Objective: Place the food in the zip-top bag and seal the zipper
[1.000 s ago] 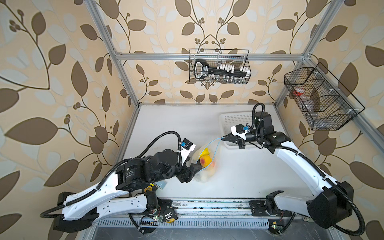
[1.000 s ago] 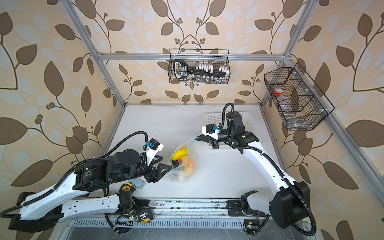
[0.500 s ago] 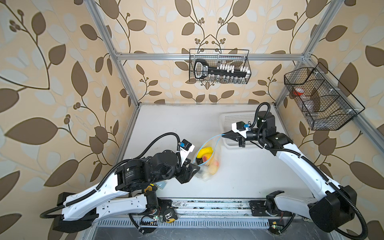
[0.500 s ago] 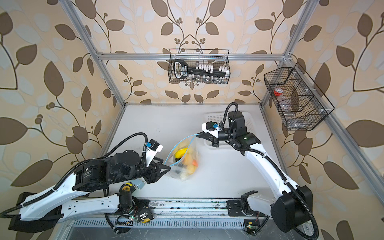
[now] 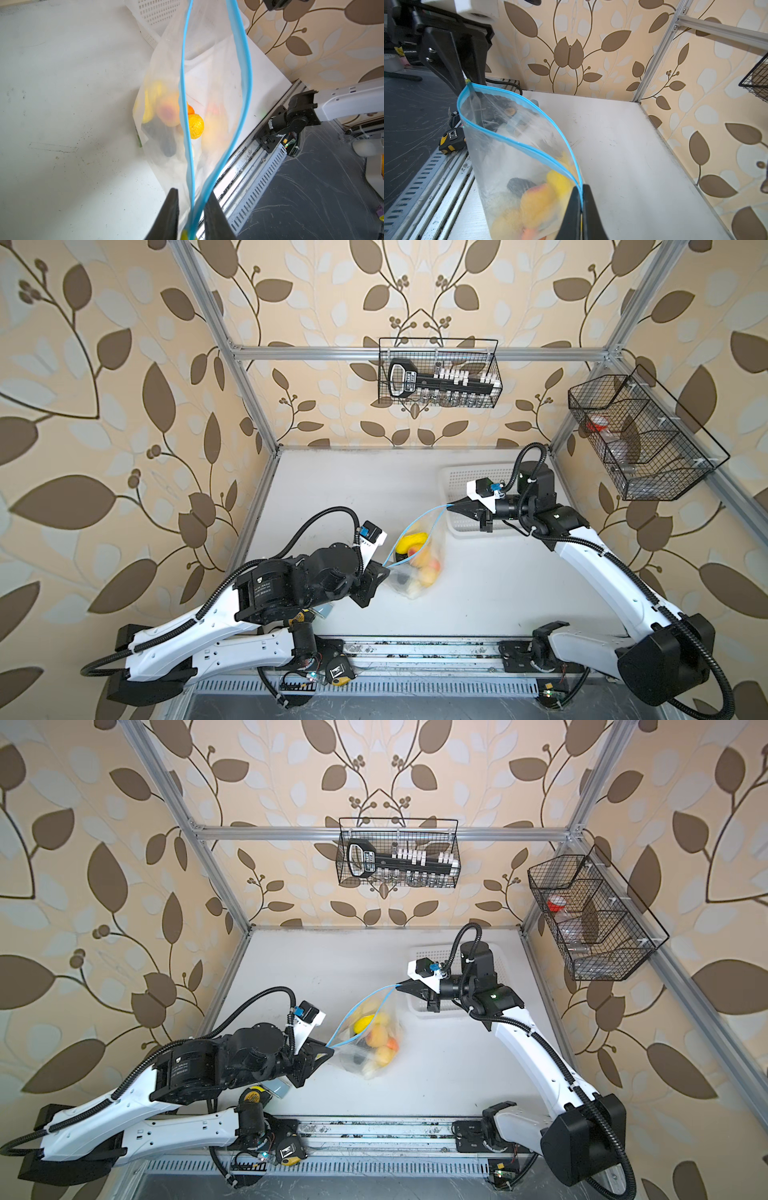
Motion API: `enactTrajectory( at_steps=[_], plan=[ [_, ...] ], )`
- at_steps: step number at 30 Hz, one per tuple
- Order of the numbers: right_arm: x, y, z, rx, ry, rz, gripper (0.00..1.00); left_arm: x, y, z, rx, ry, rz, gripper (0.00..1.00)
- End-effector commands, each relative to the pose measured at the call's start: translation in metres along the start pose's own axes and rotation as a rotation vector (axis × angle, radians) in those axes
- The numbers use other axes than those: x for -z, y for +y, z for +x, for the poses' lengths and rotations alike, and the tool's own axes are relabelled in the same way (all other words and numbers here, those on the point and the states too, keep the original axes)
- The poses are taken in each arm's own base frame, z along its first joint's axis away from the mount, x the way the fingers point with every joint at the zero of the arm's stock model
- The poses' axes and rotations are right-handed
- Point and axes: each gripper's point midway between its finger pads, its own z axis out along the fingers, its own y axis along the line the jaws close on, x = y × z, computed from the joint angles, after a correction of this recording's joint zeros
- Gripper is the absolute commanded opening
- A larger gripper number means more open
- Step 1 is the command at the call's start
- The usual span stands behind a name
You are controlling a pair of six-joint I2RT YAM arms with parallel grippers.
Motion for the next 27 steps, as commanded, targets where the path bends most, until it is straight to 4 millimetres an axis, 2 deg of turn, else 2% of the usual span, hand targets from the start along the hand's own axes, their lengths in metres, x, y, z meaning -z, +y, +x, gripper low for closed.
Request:
enactTrajectory(
  at_steps=[1, 4, 10, 16, 20, 24, 27],
  plan=[
    [0.007, -0.001, -0.017, 0.037, -0.017, 0.014, 0.0, 0.007, 0.006, -0.004, -0.013, -0.029, -0.026, 0.12],
    [0.009, 0.001, -0.018, 0.038, -0.011, 0.016, 0.0, 0.014, 0.012, -0.01, -0.029, -0.053, -0.059, 0.0],
    [0.019, 0.006, -0.026, 0.049, 0.019, 0.042, 0.0, 0.033, 0.02, -0.035, -0.078, -0.128, -0.127, 0.0],
    [0.035, 0.016, -0.019, -0.009, 0.113, 0.078, 0.0, 0.061, 0.038, -0.057, -0.132, -0.225, -0.236, 0.0],
    [0.044, 0.034, -0.038, 0.046, 0.116, 0.112, 0.0, 0.071, 0.05, -0.067, -0.158, -0.268, -0.32, 0.0],
    [0.051, 0.047, -0.049, 0.089, 0.136, 0.139, 0.0, 0.07, 0.044, -0.076, -0.182, -0.251, -0.321, 0.0],
    [0.049, 0.054, -0.06, 0.119, 0.138, 0.132, 0.0, 0.05, 0.016, -0.082, -0.196, -0.209, -0.214, 0.0]
  ],
)
